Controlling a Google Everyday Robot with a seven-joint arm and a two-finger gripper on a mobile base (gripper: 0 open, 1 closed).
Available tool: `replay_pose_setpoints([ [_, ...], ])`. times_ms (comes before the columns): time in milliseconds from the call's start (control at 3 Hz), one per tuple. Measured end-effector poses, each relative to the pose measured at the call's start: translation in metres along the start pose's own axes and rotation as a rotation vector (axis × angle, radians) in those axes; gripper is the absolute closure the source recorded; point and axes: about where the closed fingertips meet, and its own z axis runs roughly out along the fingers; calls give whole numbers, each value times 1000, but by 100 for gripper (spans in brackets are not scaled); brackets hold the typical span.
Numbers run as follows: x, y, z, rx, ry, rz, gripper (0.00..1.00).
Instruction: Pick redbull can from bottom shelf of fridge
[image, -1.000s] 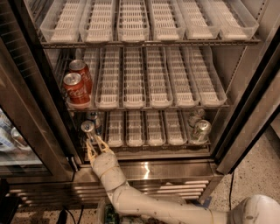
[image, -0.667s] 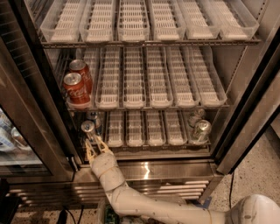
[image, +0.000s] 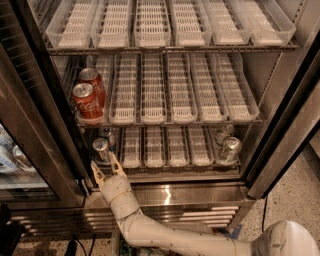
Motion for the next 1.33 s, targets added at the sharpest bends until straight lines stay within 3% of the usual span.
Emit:
replay_pose_setpoints([
  [667,-2,6,5,31,-21,12,41],
  [1333,3,-2,14,76,-24,-16,37],
])
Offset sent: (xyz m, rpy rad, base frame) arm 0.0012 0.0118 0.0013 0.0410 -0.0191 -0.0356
